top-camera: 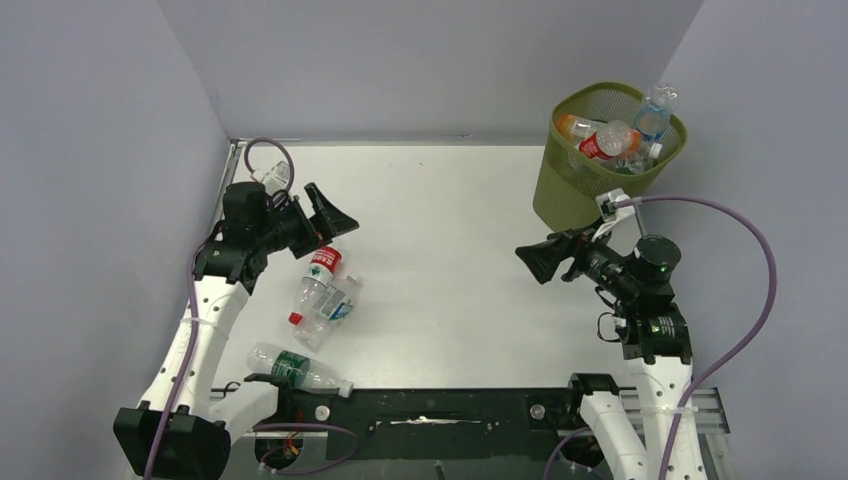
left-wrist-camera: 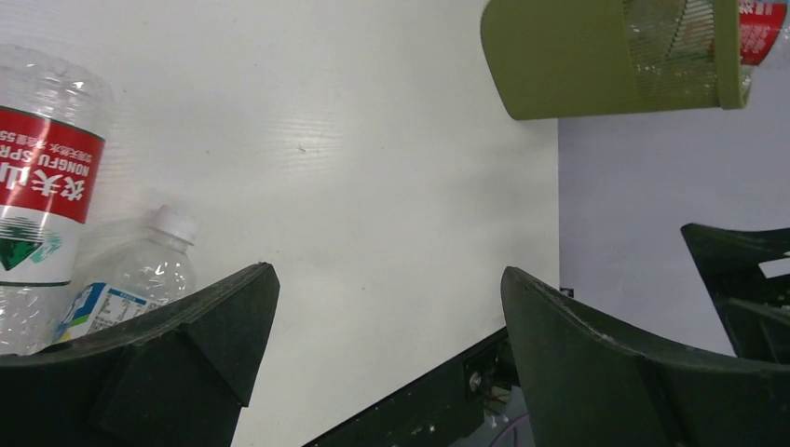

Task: Put the plastic bottles in the bin
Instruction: Pick up the plastic bottle at the center of the board.

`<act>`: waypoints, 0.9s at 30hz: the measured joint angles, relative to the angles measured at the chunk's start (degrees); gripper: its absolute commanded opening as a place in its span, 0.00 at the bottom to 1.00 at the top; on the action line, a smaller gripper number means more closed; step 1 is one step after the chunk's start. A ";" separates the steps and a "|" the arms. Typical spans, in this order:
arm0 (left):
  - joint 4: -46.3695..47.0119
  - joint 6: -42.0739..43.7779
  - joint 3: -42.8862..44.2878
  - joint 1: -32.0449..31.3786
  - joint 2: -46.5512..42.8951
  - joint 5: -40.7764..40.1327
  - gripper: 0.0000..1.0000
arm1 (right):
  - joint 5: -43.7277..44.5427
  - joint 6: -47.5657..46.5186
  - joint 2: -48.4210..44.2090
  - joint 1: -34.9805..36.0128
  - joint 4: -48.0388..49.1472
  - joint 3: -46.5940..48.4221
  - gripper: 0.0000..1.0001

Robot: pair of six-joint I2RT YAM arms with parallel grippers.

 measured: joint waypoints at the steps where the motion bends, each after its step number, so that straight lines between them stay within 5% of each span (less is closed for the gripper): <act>1: -0.11 -0.24 -0.17 0.04 -0.26 -1.09 0.91 | -0.90 0.59 -0.20 0.59 0.44 -1.51 0.98; 8: -0.39 -2.19 -2.05 0.09 0.46 -5.86 0.98 | -1.97 1.99 2.05 7.61 3.06 -8.02 0.98; 18: -0.28 -3.08 -4.85 0.11 3.41 -10.93 0.98 | 7.39 3.69 13.99 25.94 9.03 -10.95 0.98; 27: -1.22 -2.36 -4.57 0.15 10.34 -21.03 0.98 | 9.99 4.76 18.53 27.74 10.75 -12.26 0.98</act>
